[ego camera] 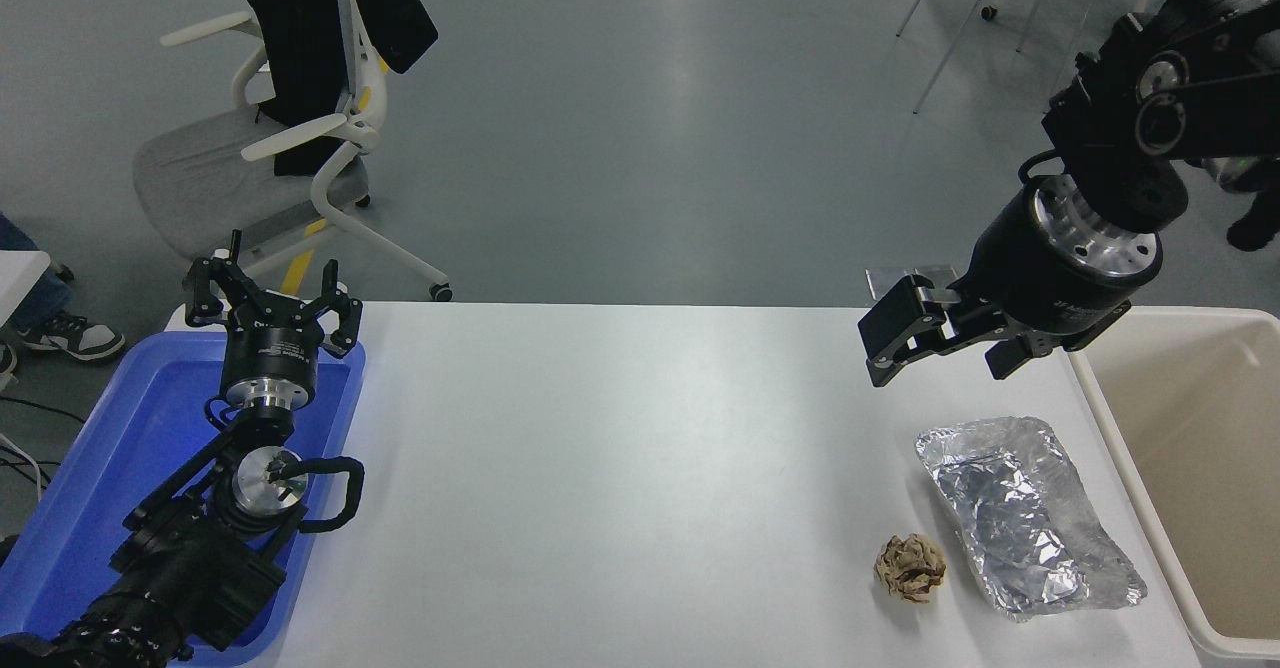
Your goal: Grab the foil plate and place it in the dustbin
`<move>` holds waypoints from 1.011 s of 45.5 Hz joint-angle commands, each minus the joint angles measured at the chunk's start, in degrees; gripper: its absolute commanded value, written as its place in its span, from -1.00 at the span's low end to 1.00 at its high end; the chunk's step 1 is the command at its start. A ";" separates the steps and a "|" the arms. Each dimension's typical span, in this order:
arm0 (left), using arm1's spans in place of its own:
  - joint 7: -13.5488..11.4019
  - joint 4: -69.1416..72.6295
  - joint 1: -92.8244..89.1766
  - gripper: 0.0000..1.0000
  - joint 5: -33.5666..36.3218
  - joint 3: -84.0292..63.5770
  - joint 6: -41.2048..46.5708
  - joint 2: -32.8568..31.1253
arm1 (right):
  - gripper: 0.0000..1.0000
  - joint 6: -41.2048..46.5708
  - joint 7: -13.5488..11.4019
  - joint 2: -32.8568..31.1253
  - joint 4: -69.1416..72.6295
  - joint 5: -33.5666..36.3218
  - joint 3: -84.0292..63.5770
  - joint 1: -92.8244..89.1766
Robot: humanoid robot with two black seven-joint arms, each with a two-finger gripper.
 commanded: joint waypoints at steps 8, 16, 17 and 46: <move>-0.37 -0.04 0.18 0.98 -0.09 -0.35 -0.03 0.00 | 1.00 -3.56 -0.01 2.73 -2.20 -0.40 0.06 -3.18; -0.11 -0.04 0.09 0.98 0.00 0.00 -0.03 0.00 | 1.00 -4.71 0.08 2.38 -3.35 -0.49 0.06 -5.38; -0.11 -0.04 0.09 0.98 0.00 0.00 -0.03 0.00 | 1.00 -4.79 0.08 2.20 -3.35 -0.49 0.06 -5.64; -0.11 0.05 0.09 0.98 0.00 0.00 -0.03 0.00 | 1.00 -8.13 0.61 -22.22 -5.54 -28.07 -0.46 -17.24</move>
